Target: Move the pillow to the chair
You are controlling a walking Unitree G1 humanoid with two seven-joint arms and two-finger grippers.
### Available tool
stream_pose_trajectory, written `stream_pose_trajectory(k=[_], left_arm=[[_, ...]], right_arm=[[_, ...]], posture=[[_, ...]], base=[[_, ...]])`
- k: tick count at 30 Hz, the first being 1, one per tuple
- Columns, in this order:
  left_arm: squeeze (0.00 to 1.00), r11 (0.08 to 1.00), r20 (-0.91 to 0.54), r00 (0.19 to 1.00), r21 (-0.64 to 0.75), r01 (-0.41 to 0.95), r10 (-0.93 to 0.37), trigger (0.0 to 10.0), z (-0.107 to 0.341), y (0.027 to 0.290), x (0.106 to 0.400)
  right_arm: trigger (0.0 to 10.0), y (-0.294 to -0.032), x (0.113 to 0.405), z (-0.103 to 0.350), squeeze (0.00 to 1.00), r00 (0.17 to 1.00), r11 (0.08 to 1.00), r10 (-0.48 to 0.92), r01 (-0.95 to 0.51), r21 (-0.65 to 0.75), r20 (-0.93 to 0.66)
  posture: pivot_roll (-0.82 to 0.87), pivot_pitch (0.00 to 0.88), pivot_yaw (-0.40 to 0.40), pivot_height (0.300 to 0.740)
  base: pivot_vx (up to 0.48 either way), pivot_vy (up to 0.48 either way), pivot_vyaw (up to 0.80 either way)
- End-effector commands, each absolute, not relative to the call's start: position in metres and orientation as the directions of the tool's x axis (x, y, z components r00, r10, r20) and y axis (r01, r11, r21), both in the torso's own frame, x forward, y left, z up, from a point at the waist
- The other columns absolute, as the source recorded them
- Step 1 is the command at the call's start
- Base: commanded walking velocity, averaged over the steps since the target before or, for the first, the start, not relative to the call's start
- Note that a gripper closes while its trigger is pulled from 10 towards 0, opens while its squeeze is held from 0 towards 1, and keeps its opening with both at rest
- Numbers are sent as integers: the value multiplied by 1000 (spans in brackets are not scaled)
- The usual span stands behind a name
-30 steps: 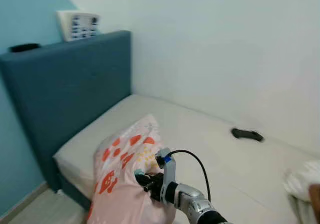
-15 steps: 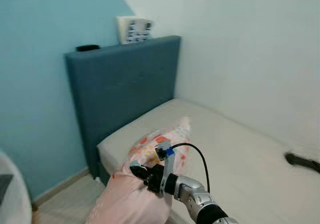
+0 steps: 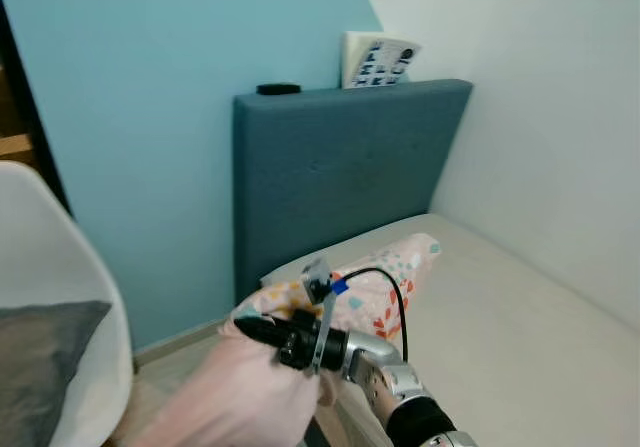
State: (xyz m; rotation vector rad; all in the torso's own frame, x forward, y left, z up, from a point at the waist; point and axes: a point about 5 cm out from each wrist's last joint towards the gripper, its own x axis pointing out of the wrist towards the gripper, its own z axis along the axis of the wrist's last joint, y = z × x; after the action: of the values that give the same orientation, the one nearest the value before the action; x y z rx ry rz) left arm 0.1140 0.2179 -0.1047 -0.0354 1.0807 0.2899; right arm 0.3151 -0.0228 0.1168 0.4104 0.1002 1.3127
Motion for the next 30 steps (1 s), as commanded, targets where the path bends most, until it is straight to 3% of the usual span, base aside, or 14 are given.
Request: stream_pose_trajectory(k=[1, 11, 30], left_arm=[[0, 963, -890, 409, 104, -249, 202, 10000, -108, 215, 104], [0, 963, -891, 408, 100, -249, 198, 10000, -108, 215, 103], [0, 969, -892, 414, 90, -232, 182, 10000, -109, 211, 106]], right_arm=[[10000, 10, 301, 134, 0, 148, 36, 941, -938, 344, 304], [10000, 13, 292, 145, 0, 86, -17, 946, -950, 312, 314], [10000, 11, 292, 165, 0, 99, -17, 928, -952, 307, 359]], posture=[[137, 41, -124, 740], [139, 40, -121, 740], [148, 44, -126, 740]], base=[[0, 0, 750], [0, 0, 750], [0, 0, 750]])
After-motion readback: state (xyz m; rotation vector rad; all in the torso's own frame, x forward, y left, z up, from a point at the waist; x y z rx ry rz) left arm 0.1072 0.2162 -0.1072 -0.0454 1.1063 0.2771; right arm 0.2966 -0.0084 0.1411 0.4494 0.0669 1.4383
